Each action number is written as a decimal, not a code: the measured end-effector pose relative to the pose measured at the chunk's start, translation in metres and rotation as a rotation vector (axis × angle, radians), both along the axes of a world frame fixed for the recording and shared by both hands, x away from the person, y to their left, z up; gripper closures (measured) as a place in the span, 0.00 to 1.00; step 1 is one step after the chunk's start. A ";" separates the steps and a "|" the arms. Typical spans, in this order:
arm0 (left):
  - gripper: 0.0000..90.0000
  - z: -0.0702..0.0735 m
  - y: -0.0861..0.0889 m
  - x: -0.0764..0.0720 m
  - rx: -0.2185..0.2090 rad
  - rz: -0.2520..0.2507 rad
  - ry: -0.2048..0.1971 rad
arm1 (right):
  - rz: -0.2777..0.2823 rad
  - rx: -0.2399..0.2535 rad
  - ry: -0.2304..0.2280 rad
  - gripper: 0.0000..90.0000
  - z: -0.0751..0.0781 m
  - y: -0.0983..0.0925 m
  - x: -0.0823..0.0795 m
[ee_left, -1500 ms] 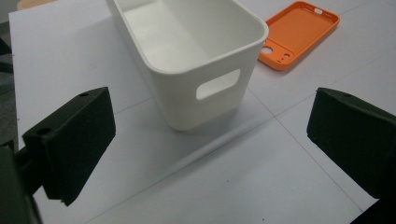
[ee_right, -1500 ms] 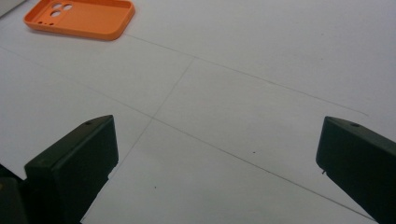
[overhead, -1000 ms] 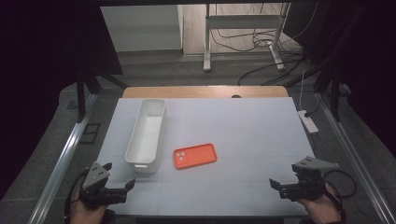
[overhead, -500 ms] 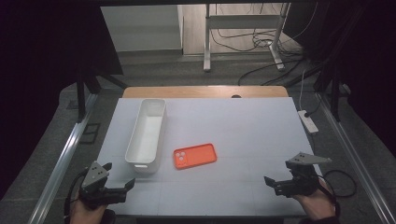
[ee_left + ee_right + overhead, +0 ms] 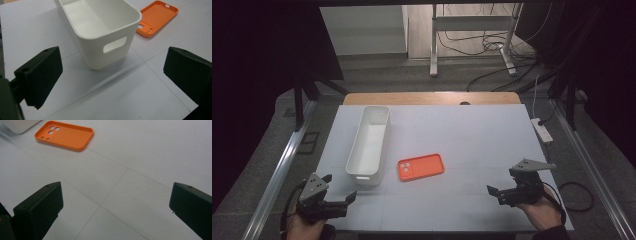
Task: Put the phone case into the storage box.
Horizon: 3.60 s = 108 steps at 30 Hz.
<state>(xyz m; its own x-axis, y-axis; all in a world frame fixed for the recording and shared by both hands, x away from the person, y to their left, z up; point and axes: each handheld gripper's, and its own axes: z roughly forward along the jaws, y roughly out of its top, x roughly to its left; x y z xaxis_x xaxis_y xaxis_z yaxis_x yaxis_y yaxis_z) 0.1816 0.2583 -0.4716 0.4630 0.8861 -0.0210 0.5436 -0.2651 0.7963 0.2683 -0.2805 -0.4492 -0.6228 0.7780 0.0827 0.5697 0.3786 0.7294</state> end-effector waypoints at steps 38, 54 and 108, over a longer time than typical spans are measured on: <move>0.04 0.000 0.002 0.001 -0.021 -0.006 0.011 | 0.093 -0.056 0.018 0.00 -0.001 0.040 0.028; 0.04 0.000 0.002 0.002 -0.020 -0.007 0.012 | 0.113 -0.056 0.027 0.00 -0.004 0.058 0.044; 0.04 0.000 0.003 0.002 -0.026 -0.008 0.014 | 0.203 -0.148 0.096 0.00 -0.014 0.138 0.086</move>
<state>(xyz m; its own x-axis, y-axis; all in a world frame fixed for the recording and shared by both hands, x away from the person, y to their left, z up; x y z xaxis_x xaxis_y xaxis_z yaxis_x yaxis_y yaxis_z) 0.1839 0.2613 -0.4720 0.4695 0.8815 -0.0505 0.5527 -0.2488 0.7954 0.3539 -0.1424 -0.4627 -0.7621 0.6461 0.0434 0.5350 0.5905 0.6042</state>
